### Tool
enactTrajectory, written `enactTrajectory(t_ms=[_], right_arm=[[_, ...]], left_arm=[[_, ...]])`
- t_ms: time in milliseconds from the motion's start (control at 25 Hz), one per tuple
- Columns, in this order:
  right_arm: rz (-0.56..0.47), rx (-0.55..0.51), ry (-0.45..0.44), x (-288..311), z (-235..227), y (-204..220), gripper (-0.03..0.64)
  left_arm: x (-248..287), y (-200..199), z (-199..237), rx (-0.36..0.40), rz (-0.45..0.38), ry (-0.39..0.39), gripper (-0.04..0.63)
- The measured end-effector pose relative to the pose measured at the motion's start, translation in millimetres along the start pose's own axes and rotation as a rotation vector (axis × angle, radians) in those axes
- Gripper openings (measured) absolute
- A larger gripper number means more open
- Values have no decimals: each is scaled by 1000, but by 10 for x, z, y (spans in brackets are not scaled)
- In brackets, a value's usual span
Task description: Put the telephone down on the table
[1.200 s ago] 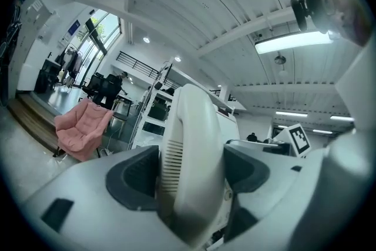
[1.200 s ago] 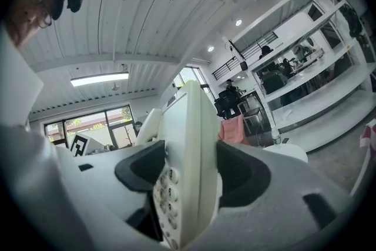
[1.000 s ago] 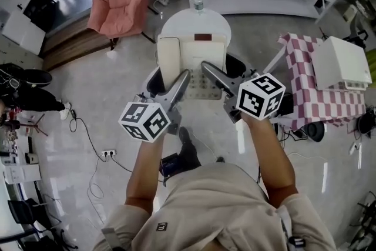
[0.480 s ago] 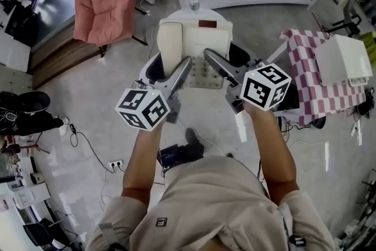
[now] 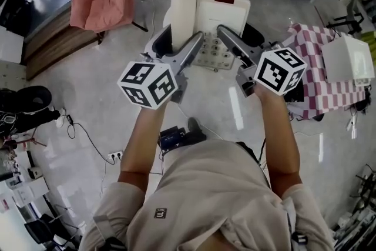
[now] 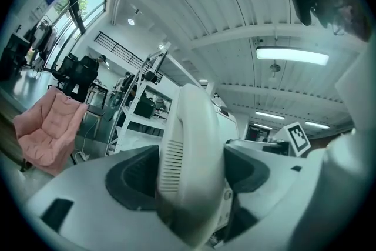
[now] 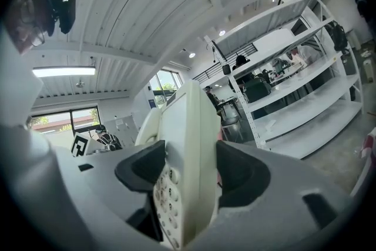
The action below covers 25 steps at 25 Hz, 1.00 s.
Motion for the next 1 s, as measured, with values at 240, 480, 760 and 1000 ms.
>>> enactTrajectory(t_ms=[240, 480, 760, 1000], right_arm=[[6, -21, 5, 461, 83, -93, 258], [19, -44, -52, 773, 77, -131, 258], [36, -67, -156, 1325, 69, -169, 258], [66, -59, -229, 1697, -125, -240, 255]], left_arm=[[1, -212, 418, -17, -19, 2, 325], [13, -309, 665, -13, -47, -39, 324], [31, -459, 1105, -6, -83, -127, 325], [231, -564, 1382, -5, -105, -194, 325]])
Point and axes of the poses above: the fingertips, and each gripper's own axes: x forward along the fingers, z to its left, y out of its underside, the point moved 1 cm from there along -x, backward along the fingers, and after that the axes turned 1 degree about -x, right-handed, at the moved point
